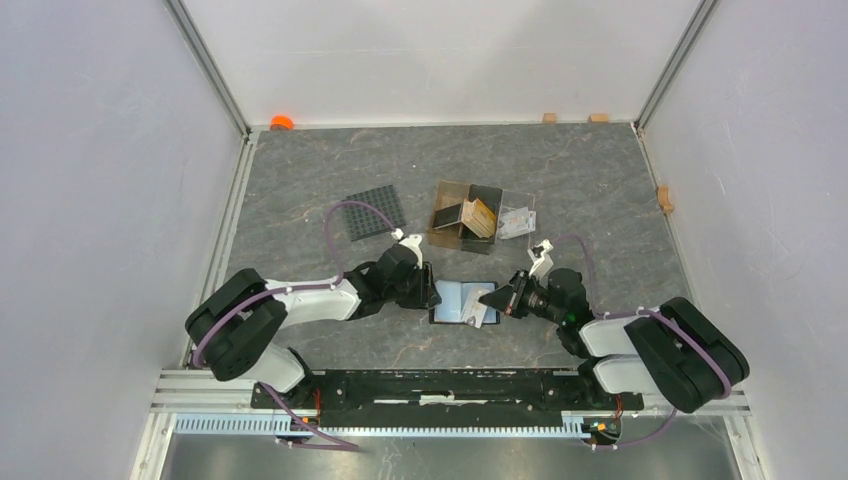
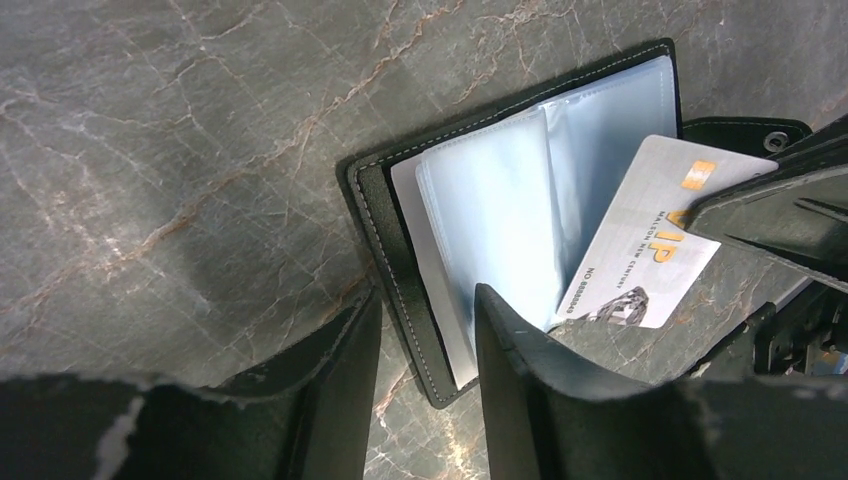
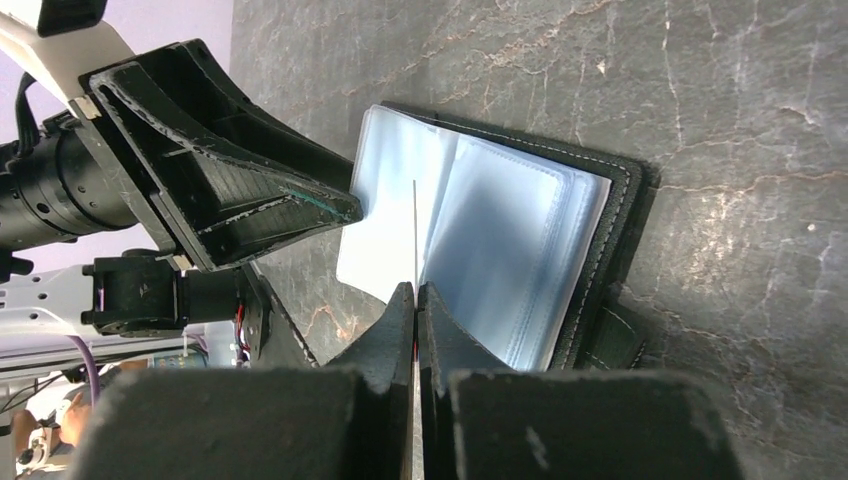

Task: Put the credit cards into the card holder
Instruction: Insert the credit card into the card holder.

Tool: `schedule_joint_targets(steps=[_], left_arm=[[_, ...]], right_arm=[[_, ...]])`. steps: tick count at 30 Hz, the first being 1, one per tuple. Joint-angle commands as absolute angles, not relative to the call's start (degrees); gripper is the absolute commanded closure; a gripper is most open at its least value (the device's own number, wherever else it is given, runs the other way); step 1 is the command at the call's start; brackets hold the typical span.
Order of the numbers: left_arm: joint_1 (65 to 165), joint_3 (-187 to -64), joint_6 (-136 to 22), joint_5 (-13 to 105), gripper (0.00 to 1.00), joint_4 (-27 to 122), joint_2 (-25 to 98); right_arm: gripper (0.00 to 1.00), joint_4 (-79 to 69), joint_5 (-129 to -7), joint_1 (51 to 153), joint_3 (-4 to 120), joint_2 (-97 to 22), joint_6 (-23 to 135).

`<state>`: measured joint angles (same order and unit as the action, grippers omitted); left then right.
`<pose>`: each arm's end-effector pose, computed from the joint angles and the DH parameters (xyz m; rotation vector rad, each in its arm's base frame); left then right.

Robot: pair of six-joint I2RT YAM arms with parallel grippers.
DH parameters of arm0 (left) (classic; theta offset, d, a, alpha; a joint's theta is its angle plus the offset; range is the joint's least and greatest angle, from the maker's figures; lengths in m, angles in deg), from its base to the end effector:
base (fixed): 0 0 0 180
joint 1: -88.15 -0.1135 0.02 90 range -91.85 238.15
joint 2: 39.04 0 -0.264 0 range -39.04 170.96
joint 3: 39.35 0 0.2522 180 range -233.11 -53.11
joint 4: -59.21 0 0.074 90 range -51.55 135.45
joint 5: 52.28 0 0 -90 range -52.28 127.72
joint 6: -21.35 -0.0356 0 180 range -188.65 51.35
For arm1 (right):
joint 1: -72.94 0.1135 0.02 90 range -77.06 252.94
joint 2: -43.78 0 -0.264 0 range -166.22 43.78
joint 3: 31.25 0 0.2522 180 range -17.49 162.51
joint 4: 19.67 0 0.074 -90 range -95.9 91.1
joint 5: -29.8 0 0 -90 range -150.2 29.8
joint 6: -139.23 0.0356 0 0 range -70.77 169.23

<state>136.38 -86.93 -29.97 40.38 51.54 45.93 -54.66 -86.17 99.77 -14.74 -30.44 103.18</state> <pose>0.1817 -0.2059 0.1458 0.2319 2.4884 -0.7530 0.1542 0.0955 0.1134 0.1846 2.1818 1.3133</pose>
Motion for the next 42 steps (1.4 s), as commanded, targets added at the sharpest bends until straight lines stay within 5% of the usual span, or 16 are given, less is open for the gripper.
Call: schedule_joint_targets(steps=[1, 22, 42], left_arm=[[136.2, -86.7, -32.9, 39.2, 0.55, 48.4, 49.1], [136.2, -87.1, -34.3, 38.3, 0.69, 47.0, 51.2], [136.2, -87.9, -35.2, 38.1, 0.71, 46.2, 51.5]], right_arm=[[1.0, -59.8, -86.1, 99.6, -15.1, -33.5, 103.4], [1.0, -60.7, -79.4, 99.5, -14.6, -38.8, 102.2], [1.0, -53.0, -81.3, 102.6, -9.5, -45.1, 96.9]])
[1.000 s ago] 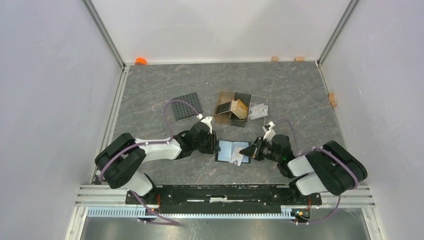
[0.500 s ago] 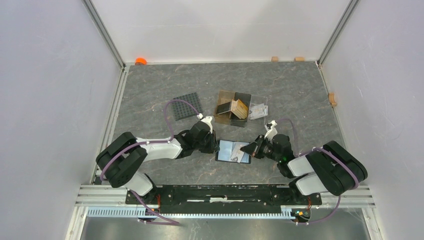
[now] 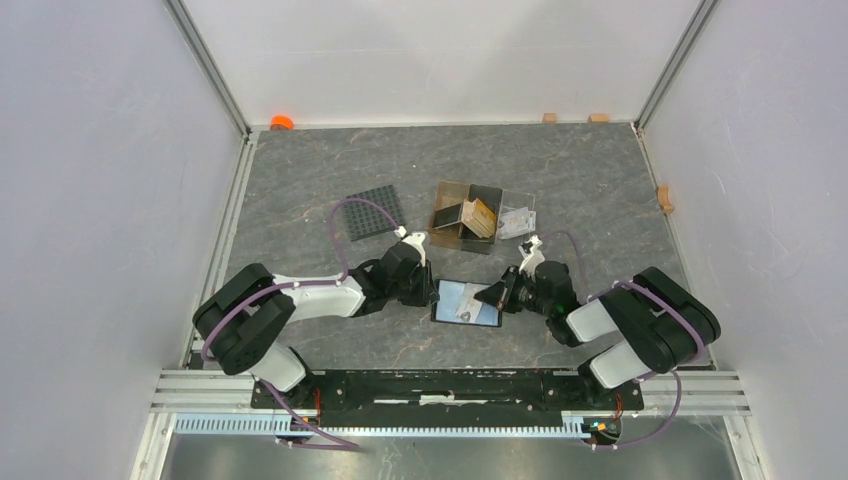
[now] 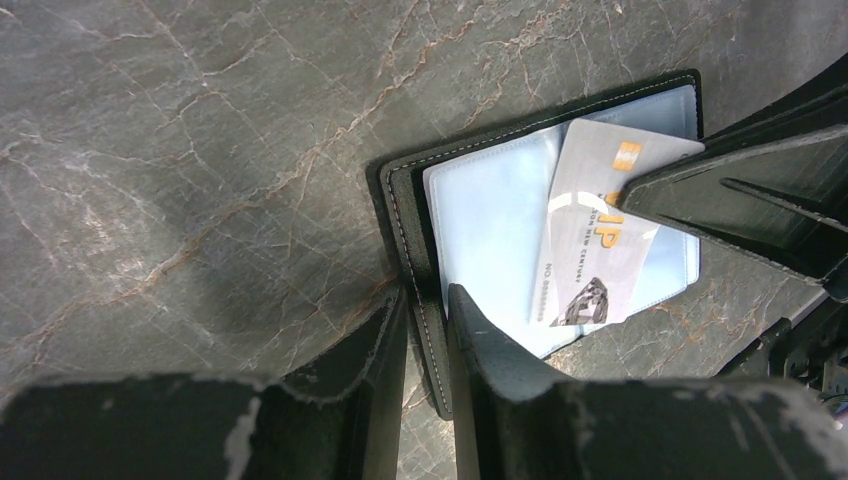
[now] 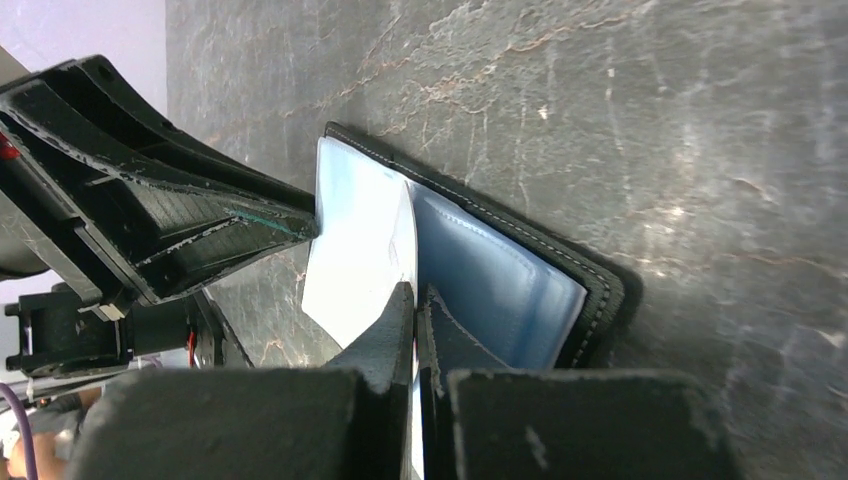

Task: Put the credit cards into the card holder
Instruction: Insert the credit card into the card holder.

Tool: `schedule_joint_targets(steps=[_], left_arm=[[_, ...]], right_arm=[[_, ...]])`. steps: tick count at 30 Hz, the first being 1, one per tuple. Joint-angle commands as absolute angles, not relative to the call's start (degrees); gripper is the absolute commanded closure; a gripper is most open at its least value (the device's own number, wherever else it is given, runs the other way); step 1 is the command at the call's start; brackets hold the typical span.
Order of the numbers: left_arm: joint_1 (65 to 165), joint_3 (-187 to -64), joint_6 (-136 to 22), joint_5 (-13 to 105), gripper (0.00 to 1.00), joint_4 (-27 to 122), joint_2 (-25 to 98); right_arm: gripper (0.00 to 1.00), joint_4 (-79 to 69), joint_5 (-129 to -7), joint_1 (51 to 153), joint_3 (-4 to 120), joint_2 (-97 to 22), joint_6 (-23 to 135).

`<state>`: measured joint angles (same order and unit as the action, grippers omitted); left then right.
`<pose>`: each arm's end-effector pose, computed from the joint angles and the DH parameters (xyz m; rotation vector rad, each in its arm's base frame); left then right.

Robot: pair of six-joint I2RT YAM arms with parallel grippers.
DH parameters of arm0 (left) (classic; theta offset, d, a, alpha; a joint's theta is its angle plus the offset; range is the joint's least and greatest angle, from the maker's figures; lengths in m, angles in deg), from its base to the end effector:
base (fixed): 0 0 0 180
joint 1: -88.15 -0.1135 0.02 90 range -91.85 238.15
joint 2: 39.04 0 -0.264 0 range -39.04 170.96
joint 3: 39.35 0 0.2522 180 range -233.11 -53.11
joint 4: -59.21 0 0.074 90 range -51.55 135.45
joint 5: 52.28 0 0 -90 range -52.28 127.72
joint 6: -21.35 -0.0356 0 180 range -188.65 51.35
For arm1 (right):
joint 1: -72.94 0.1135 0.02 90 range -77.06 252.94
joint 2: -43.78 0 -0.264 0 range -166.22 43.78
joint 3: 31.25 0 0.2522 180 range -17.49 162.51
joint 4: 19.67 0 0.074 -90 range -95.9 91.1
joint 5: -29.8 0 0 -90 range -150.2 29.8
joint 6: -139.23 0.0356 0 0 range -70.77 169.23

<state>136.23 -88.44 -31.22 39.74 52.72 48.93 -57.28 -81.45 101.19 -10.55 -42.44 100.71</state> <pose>0.1888 -0.2121 0.1410 0.2496 2.4832 -0.7277 0.1717 0.1069 0.0972 0.2040 2.2540 1.1915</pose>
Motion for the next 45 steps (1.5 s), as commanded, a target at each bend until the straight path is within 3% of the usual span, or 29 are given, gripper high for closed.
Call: schedule_joint_targets(steps=[1, 21, 45], left_arm=[[136.2, -87.9, -35.2, 38.1, 0.71, 46.1, 51.4], [136.2, -88.5, -37.6, 37.9, 0.71, 45.7, 50.6], [136.1, -88.0, -39.8, 38.5, 0.72, 45.8, 48.8]], right_arm=[[1.0, -52.3, -81.5, 102.8, -9.2, -45.5, 96.6], [1.0, -31.6, -76.3, 103.0, -5.9, -47.3, 89.0], [1.0, -17.2, -69.5, 103.0, -7.5, -44.5, 86.3]])
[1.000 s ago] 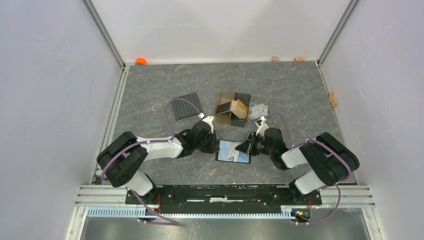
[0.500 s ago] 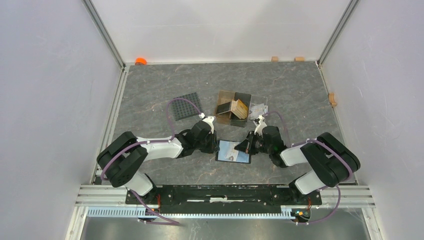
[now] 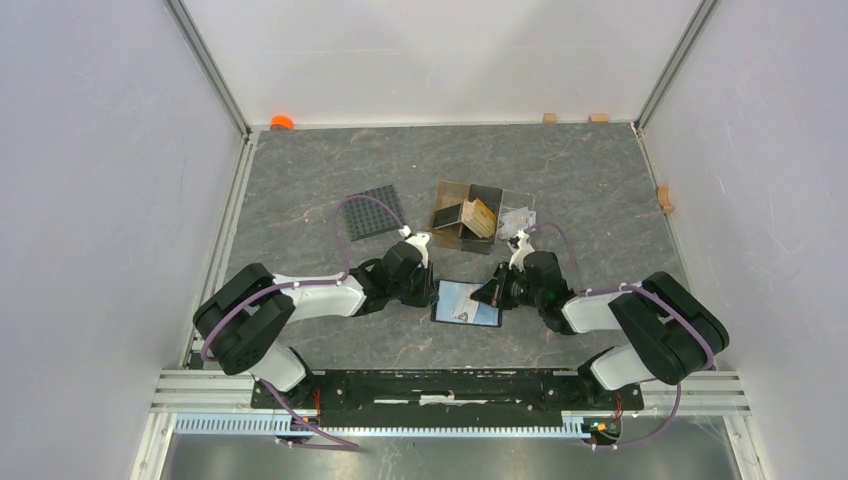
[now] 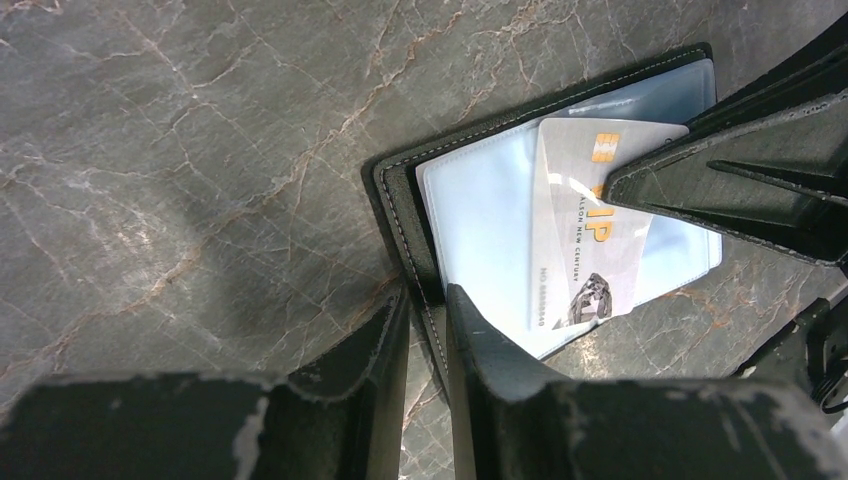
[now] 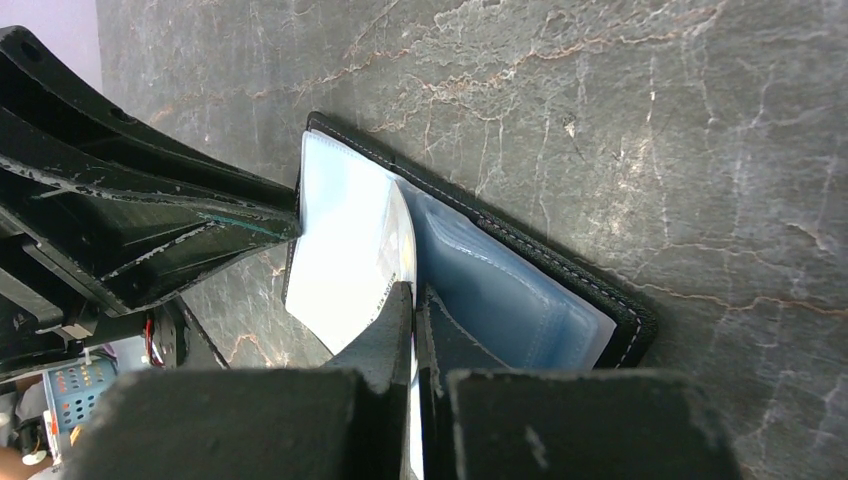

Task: Put the credit cards into the card holder
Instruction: Insert the credit card into the card holder.

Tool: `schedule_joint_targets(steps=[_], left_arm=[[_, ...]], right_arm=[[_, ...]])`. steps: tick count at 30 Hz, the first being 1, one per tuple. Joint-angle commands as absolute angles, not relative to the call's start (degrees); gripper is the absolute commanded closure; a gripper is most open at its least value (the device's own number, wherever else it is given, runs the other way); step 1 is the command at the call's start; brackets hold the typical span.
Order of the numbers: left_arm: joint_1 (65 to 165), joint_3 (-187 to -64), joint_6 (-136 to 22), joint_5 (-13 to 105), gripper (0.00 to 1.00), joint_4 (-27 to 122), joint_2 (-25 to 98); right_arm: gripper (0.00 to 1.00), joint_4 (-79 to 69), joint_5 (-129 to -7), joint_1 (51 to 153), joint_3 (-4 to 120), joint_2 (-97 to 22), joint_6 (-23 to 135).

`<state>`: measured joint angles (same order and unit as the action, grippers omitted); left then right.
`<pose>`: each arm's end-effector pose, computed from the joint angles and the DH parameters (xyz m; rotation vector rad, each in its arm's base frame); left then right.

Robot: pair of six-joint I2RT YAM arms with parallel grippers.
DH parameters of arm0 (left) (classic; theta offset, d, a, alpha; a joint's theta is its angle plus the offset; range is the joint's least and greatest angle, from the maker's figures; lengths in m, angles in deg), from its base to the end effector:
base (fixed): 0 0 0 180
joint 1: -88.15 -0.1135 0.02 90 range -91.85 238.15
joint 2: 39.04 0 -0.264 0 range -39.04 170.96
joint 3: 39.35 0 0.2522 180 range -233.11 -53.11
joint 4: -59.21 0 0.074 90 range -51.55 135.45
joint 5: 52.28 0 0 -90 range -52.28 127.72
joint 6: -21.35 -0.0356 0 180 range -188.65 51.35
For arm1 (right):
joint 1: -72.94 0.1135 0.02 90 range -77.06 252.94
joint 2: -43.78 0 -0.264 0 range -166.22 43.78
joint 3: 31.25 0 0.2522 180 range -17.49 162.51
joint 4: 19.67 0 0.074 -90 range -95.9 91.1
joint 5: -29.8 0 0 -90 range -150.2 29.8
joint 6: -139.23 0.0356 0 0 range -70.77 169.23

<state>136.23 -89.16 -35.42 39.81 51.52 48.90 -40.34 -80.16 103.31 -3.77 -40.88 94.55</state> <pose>0.1896 -0.2131 0.1430 0.3402 2.4680 -0.6932 0.1824 0.1210 0.1005 0.1007 2.3957 1.0703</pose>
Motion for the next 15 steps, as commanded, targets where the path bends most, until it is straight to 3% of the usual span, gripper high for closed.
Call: schedule_joint_targets(steps=[1, 15], left_arm=[[136.1, -88.0, -40.1, 38.5, 0.72, 45.8, 48.6], [136.2, -86.6, -42.8, 42.9, 0.72, 49.5, 48.3]], right_arm=[[1.0, -16.6, -69.5, 102.9, -7.3, -44.9, 86.0], [1.0, -8.7, -67.0, 103.2, -6.1, -46.8, 83.2]])
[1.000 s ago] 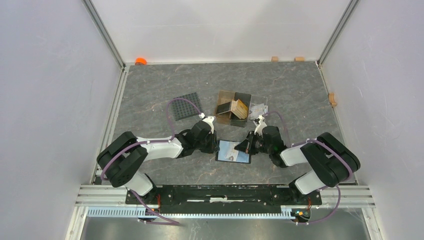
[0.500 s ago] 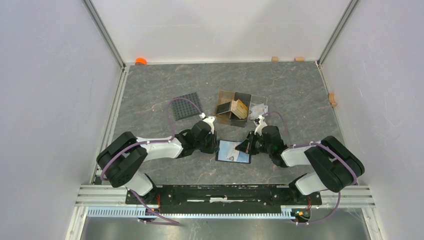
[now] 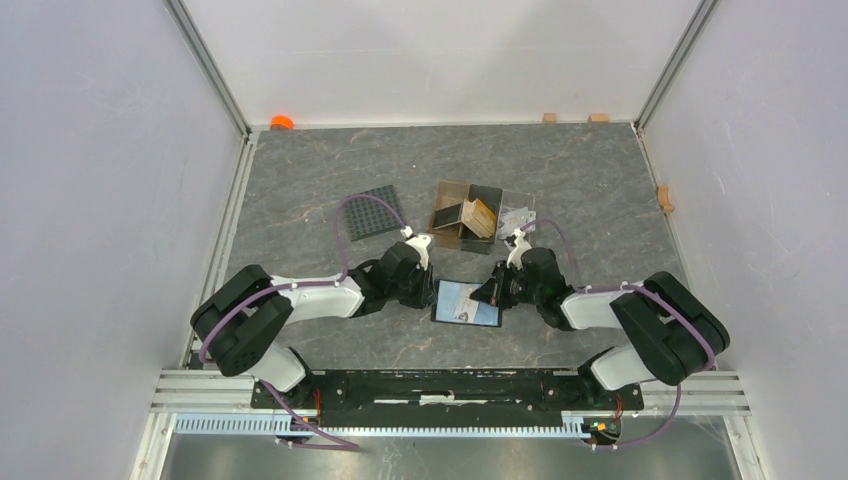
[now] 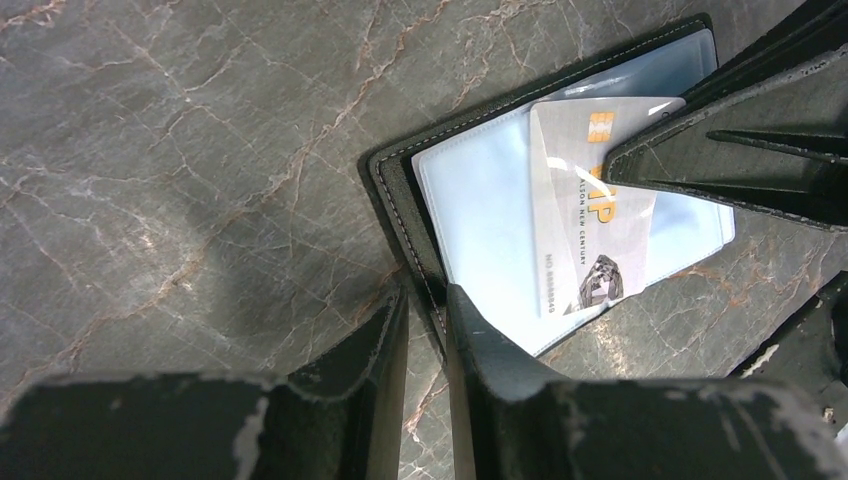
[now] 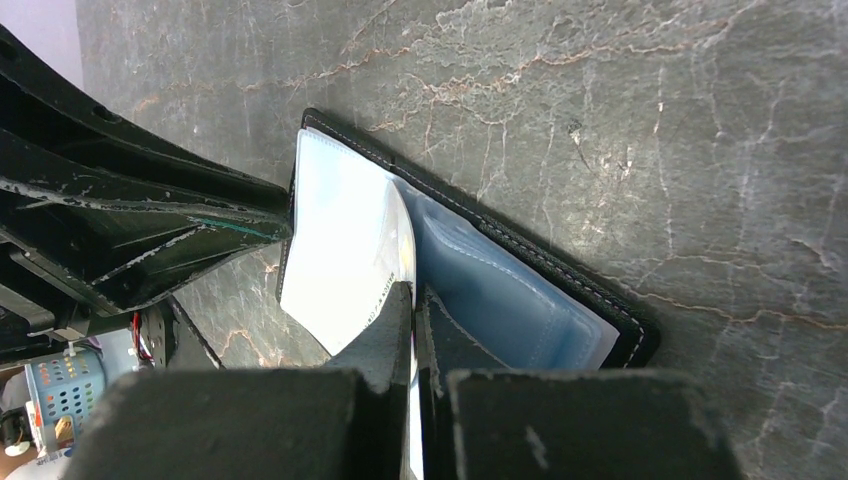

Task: Put the credit cards into the card holder
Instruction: Insert the credit card into the card holder.

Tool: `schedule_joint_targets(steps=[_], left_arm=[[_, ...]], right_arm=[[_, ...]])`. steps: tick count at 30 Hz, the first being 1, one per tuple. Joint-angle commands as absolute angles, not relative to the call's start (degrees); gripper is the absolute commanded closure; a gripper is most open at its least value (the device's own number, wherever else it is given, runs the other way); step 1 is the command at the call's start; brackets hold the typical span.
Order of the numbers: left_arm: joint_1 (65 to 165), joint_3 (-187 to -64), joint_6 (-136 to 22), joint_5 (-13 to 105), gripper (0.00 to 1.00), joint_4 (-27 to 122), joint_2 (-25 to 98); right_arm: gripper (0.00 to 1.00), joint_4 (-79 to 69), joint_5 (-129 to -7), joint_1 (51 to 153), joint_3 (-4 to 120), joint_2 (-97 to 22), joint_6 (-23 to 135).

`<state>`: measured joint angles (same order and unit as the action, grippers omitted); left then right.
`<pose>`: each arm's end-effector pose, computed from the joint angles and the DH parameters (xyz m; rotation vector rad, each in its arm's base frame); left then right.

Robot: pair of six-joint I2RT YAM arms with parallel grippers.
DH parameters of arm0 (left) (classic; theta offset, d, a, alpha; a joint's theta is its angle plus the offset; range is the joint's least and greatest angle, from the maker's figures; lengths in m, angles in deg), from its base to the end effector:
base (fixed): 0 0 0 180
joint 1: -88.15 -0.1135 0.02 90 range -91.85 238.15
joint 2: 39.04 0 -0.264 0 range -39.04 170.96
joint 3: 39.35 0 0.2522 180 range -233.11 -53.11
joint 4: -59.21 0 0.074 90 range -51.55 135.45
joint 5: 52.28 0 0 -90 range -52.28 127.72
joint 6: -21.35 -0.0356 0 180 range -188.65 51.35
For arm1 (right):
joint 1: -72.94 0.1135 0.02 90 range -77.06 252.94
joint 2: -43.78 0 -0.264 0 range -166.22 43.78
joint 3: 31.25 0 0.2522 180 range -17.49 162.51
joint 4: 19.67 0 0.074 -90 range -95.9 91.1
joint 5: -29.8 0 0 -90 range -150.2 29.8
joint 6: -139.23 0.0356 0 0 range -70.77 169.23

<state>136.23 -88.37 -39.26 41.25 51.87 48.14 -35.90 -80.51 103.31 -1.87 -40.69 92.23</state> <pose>0.1868 -0.2114 0.1432 0.4342 2.4457 -0.6955 0.1857 0.1232 0.1021 0.0601 2.4311 1.0406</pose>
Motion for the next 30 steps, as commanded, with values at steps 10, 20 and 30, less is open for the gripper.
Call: schedule_joint_targets(steps=[10, 20, 30], left_arm=[[136.2, -86.5, -42.6, 44.1, 0.74, 50.7, 48.6], [136.1, -86.1, -43.8, 47.8, 0.74, 53.2, 48.8], [136.2, -87.2, -45.4, 48.7, 0.74, 54.1, 49.8]], right_arm=[[0.96, -4.2, -62.6, 103.2, -8.0, -41.2, 87.2], [0.96, 0.6, -62.5, 103.3, -4.1, -43.7, 85.3], [0.96, 5.1, -62.6, 105.4, -1.0, -48.5, 83.3]])
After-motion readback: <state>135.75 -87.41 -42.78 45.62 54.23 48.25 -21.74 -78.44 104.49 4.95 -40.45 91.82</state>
